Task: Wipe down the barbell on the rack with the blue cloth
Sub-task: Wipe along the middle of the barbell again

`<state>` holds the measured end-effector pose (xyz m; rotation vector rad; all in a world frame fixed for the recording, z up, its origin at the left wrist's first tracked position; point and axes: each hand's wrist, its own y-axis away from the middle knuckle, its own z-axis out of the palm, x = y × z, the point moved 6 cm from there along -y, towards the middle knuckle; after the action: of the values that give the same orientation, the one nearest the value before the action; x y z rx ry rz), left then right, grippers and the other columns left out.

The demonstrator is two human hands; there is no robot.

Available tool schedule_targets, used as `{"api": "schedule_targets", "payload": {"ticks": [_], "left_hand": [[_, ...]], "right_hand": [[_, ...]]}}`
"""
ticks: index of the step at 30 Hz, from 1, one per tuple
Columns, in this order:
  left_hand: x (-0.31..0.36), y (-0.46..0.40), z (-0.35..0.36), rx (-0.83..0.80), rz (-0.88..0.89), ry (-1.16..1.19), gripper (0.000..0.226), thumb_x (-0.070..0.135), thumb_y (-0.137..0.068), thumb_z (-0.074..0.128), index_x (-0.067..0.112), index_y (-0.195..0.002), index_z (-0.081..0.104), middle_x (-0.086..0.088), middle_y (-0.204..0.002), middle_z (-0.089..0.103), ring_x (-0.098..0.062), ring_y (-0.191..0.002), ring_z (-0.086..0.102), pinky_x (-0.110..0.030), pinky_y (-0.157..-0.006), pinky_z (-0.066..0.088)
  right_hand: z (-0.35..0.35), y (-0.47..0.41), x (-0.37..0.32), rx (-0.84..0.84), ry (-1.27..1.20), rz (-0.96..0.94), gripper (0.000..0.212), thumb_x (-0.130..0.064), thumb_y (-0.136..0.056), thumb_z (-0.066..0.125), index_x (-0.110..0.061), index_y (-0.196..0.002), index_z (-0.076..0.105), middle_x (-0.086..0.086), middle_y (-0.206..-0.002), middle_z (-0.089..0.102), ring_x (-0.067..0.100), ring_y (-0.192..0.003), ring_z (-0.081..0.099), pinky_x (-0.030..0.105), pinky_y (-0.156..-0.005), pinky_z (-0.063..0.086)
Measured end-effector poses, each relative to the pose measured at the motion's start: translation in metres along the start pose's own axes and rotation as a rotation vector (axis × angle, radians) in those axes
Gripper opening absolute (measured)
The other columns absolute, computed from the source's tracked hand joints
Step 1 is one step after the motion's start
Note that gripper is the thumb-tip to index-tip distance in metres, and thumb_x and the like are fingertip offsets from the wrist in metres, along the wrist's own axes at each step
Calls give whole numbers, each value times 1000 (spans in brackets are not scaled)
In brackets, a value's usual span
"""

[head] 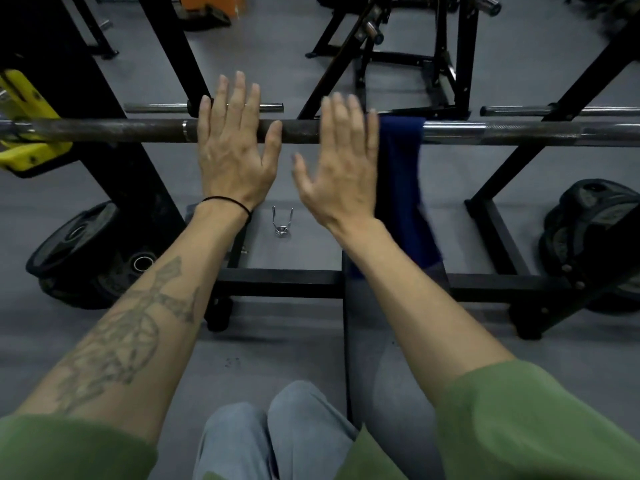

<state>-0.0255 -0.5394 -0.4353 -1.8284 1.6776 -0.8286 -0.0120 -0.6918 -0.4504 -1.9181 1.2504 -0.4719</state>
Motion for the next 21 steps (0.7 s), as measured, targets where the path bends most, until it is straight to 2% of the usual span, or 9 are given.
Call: {"api": "schedule_targets", "payload": {"ticks": [3, 7, 10, 13, 16, 21], "left_hand": [[0, 0, 0, -14, 1, -4, 63, 51, -105, 22, 13, -155, 32, -8, -164, 25, -24, -153, 14, -39, -125, 3], [-1, 0, -2, -17, 11, 7, 62, 50, -106, 24, 13, -155, 32, -8, -163, 26, -24, -153, 15, -39, -125, 3], [-1, 0, -2, -3, -5, 15, 61, 49, -106, 26, 13, -154, 34, -8, -163, 27, -24, -153, 16, -39, -125, 3], [0, 0, -1, 16, -11, 8, 60, 49, -106, 27, 12, -153, 37, -8, -162, 29, -25, -153, 17, -40, -125, 3], [0, 0, 0, 13, -13, 7, 61, 50, -106, 25, 12, -152, 38, -8, -162, 30, -25, -153, 17, -40, -125, 4], [1, -1, 0, 8, -3, -22, 63, 51, -105, 21, 13, -153, 37, -8, -162, 29, -25, -153, 17, -40, -125, 4]], "right_hand": [[2, -5, -13, 21, -46, -98, 75, -45, -95, 52, 2, -152, 43, 20, -155, 45, 35, -148, 37, 48, -127, 15], [-8, -2, 26, 17, -26, -219, 67, -42, -98, 50, -4, -153, 43, 17, -156, 46, 32, -148, 39, 43, -126, 12], [-23, 5, 82, 42, 25, -100, 65, -42, -100, 49, -4, -153, 43, 16, -155, 46, 31, -148, 37, 42, -127, 11], [-28, 9, 101, 63, 79, 33, 65, -45, -100, 46, -3, -151, 45, 16, -153, 49, 32, -147, 38, 46, -127, 14], [-22, 5, 74, 81, 32, 184, 69, -49, -100, 47, 1, -148, 47, 18, -152, 49, 34, -147, 38, 50, -127, 14], [1, -2, -10, -3, -64, -41, 74, -49, -97, 45, 2, -150, 45, 21, -153, 47, 36, -147, 38, 49, -127, 14]]}}
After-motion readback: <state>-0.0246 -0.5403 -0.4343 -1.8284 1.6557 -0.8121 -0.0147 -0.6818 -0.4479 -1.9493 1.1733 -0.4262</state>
